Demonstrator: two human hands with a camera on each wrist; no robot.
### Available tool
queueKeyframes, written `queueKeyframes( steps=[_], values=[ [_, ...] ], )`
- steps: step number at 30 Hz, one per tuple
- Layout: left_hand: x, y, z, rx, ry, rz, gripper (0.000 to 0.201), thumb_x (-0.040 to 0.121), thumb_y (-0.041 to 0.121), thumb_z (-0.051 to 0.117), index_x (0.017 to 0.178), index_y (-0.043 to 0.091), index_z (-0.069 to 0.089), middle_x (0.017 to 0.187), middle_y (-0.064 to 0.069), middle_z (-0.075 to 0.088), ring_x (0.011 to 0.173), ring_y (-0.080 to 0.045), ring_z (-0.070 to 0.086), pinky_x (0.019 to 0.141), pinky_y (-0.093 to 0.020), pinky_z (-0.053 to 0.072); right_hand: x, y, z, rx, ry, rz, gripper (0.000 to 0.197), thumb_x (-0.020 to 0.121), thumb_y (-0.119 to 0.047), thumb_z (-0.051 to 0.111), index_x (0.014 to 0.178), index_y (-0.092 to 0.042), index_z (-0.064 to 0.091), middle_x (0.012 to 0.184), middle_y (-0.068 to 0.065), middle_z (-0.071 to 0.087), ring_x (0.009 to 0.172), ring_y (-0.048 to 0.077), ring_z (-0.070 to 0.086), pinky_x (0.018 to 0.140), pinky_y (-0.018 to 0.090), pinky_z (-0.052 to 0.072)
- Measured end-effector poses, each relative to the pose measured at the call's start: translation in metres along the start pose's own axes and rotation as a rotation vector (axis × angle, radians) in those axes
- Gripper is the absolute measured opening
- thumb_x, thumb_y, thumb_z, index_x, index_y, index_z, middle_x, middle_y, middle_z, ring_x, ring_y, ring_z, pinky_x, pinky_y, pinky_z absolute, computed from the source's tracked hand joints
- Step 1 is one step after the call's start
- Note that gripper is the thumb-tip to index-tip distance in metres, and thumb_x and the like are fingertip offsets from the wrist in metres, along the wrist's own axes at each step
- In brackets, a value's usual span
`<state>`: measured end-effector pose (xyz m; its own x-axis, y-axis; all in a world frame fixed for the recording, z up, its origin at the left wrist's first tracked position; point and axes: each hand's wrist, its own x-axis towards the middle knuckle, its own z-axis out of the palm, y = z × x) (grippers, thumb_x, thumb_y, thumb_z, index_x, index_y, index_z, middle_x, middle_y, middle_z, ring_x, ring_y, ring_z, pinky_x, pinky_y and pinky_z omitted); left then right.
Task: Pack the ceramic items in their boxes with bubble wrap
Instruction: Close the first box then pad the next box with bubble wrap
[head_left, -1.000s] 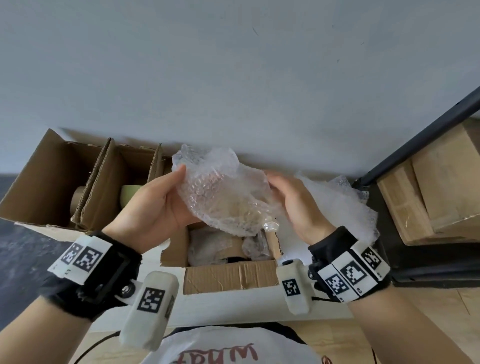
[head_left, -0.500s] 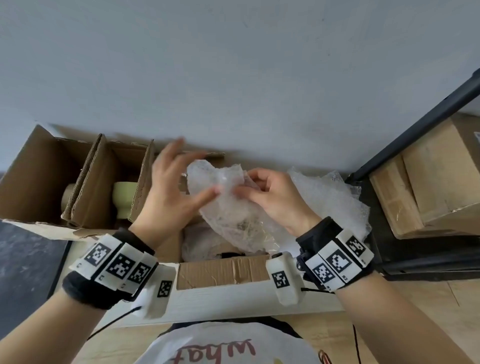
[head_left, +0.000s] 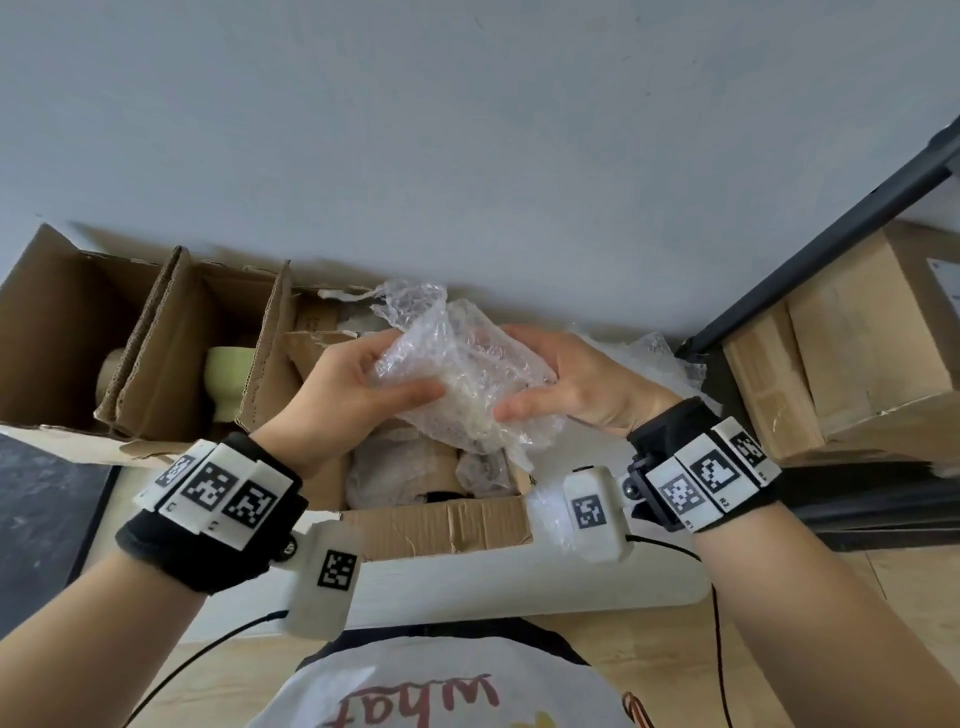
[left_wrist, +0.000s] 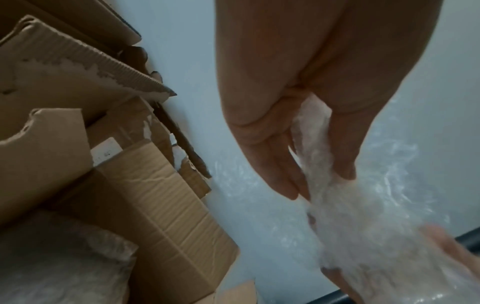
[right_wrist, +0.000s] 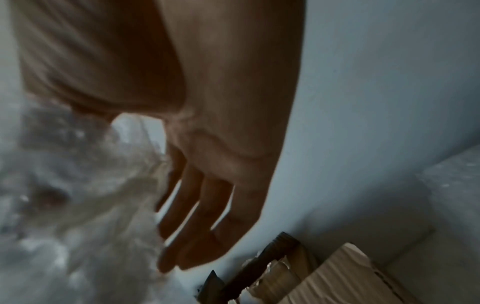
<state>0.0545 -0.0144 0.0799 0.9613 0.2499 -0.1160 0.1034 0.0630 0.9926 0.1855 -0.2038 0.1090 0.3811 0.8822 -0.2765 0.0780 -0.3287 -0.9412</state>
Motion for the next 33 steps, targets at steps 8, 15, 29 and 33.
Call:
queueKeyframes(
  steps=[8,15,29,33],
  values=[
    [-0.004,-0.014,-0.006,-0.25,-0.005,-0.114,0.041,0.062,0.022,0.078,0.097,0.005,0.066,0.097,-0.014,0.073,0.09,-0.026,0.07,0.073,-0.028,0.057,0.006,0.017,0.016,0.109,-0.017,-0.026,0.049,0.081,0.004,0.067,0.127,-0.004,0.052,0.115,0.007,0.064,0.105,0.018,0.063,0.089,0.026,0.05],
    [-0.024,-0.057,-0.028,0.39,0.087,-0.143,0.038,0.075,0.027,0.074,0.111,0.024,0.06,0.099,0.007,0.07,0.087,0.0,0.066,0.07,-0.01,0.051,0.008,0.04,0.031,-0.167,0.511,-0.13,0.022,0.075,-0.004,0.075,0.094,-0.01,0.065,0.086,-0.004,0.067,0.078,0.003,0.062,0.071,0.018,0.051],
    [-0.066,-0.12,-0.037,1.242,-0.239,0.2,0.081,0.09,0.068,0.012,0.096,0.017,0.075,0.102,-0.001,0.072,0.107,-0.022,0.065,0.103,-0.05,0.035,0.022,0.102,0.096,-1.396,0.209,0.226,0.021,0.077,-0.004,0.07,0.093,-0.011,0.058,0.099,0.009,0.055,0.086,0.024,0.057,0.072,0.033,0.051],
    [-0.066,-0.124,-0.04,1.282,-0.239,0.239,0.08,0.093,0.064,0.011,0.091,0.018,0.076,0.096,0.001,0.073,0.103,-0.02,0.066,0.099,-0.049,0.04,0.044,0.102,0.098,-0.948,0.233,0.491,0.02,0.088,-0.008,0.057,0.107,-0.004,0.061,0.11,0.014,0.06,0.096,0.03,0.061,0.07,0.031,0.045]
  ],
)
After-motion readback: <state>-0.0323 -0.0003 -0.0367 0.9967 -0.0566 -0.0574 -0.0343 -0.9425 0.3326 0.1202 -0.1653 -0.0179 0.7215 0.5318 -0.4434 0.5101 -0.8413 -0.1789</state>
